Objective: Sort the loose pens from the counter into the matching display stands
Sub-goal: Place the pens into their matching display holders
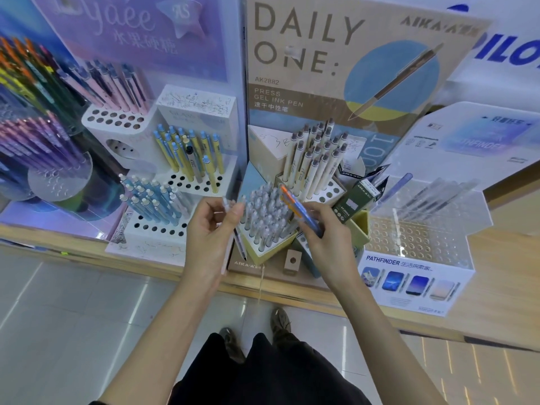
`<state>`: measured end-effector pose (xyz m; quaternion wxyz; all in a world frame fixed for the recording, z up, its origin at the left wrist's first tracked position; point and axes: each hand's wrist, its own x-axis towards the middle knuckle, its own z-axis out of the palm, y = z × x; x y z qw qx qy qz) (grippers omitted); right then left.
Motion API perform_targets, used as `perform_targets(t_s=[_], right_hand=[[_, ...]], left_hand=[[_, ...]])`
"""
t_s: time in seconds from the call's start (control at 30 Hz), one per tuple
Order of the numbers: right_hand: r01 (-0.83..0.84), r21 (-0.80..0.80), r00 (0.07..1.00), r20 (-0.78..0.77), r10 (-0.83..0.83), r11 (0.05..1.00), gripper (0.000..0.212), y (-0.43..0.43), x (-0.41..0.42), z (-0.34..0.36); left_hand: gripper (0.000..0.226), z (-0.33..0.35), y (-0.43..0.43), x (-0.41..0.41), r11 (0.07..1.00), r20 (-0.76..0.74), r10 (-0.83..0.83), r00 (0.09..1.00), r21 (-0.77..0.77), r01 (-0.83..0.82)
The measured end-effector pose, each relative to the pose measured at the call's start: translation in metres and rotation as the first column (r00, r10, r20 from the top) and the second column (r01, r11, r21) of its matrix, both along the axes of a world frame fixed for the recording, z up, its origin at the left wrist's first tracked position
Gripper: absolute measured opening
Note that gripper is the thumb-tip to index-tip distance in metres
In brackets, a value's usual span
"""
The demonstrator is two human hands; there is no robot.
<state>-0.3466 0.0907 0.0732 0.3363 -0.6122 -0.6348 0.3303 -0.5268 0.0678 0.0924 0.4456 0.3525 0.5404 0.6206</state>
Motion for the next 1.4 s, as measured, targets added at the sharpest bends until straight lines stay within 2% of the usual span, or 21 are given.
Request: perform_targets(t_s=[0.27,0.43,0.5,0.6,0.7,0.77,0.87,0.97,1.03,1.17,1.23,1.3,1.33,1.4], right_hand=[[0.03,0.065,0.987,0.158,-0.04,0.997,0.014,0.003,-0.017,-0.006],[0.017,0.017,0.99,0.142,-0.019,1.0,0.018,0.003,-0.016,-0.002],[0.013,-0.013,0.996,0.085,-0.012,1.0,0.025,-0.001,-0.015,0.001],[0.047,0.024,0.989,-0.14,-0.043,0.999,0.026,-0.01,-0.011,0.012],[-0.018,-0.053,0.916,-0.401,-0.004,0.998,0.019,-0.013,-0.012,0.035],[-0.093,-0.072,0.865,-0.5,0.045,0.993,0.021,-0.013,-0.014,0.048],[-0.079,-0.08,0.842,-0.539,0.024,0.994,0.025,-0.012,-0.013,0.055],[-0.044,-0.124,0.813,-0.582,-0.037,0.991,0.016,-0.014,-0.007,0.054],[-0.076,-0.119,0.797,-0.604,-0.011,0.99,0.011,-0.014,-0.002,0.055],[-0.156,-0.058,0.833,-0.544,0.1,0.986,0.025,-0.012,0.003,0.058],[-0.127,-0.038,0.881,-0.463,0.096,0.991,0.021,-0.011,0.005,0.056],[-0.017,-0.022,0.924,-0.383,0.007,1.0,0.017,-0.009,0.012,0.051],[0.043,-0.012,0.934,-0.356,-0.044,0.999,0.016,-0.008,0.017,0.048],[0.13,-0.005,0.925,-0.359,-0.123,0.992,0.013,-0.006,0.025,0.041]], left_hand=[[0.012,0.003,-0.005,-0.006,1.0,-0.001,-0.011,1.0,0.022,0.011],[0.008,0.007,-0.007,-0.002,0.999,-0.001,-0.029,1.0,0.035,0.029],[0.012,0.009,-0.007,0.001,0.998,-0.004,-0.048,0.999,0.029,0.048],[0.02,0.016,-0.005,0.005,0.993,-0.022,-0.117,0.993,0.013,0.117],[0.025,0.023,-0.001,0.009,0.975,-0.066,-0.22,0.973,0.006,0.221],[0.025,0.026,0.001,0.014,0.96,-0.09,-0.279,0.956,-0.007,0.28],[0.019,0.026,0.003,0.021,0.955,-0.099,-0.296,0.95,0.008,0.298],[0.02,0.026,0.003,0.027,0.947,-0.103,-0.316,0.943,0.015,0.319],[0.018,0.027,0.004,0.031,0.938,-0.095,-0.342,0.935,0.018,0.345],[0.02,0.027,0.007,0.038,0.943,-0.065,-0.333,0.941,0.001,0.333],[0.02,0.024,0.009,0.04,0.939,-0.141,-0.342,0.929,-0.005,0.345],[0.021,0.02,0.009,0.038,0.939,-0.344,-0.325,0.881,-0.002,0.345],[0.025,0.016,0.009,0.037,0.945,-0.496,-0.281,0.821,0.005,0.326],[0.035,0.004,0.008,0.032,0.965,-0.747,-0.175,0.641,-0.001,0.262]])
